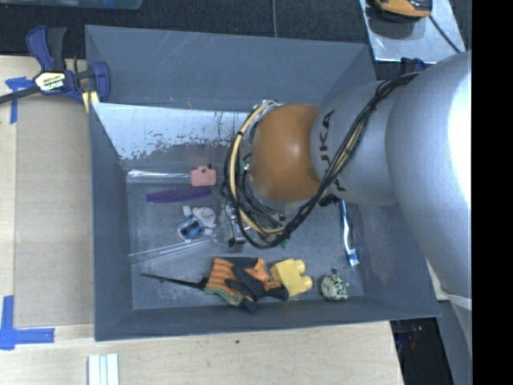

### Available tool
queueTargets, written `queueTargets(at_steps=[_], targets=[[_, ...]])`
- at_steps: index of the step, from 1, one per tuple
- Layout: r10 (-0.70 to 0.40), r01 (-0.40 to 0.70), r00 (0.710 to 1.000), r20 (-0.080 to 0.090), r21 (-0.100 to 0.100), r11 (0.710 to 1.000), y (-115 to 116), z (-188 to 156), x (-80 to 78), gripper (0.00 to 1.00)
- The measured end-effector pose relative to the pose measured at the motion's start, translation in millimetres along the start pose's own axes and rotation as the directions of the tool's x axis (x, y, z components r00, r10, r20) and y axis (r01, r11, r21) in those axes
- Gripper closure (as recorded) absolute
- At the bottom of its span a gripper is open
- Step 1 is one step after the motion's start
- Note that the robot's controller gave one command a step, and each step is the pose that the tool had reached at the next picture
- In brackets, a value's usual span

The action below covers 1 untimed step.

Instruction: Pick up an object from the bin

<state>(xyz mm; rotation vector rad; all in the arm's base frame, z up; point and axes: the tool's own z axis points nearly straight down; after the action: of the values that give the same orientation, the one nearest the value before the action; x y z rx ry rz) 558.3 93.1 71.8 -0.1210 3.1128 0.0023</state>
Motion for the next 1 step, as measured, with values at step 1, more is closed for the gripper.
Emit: queueTargets(at_steps=[1], targets=[[0.000, 0.000, 1.000, 0.000, 0.000, 1.000, 0.0, 0.0, 0.0, 1.00]])
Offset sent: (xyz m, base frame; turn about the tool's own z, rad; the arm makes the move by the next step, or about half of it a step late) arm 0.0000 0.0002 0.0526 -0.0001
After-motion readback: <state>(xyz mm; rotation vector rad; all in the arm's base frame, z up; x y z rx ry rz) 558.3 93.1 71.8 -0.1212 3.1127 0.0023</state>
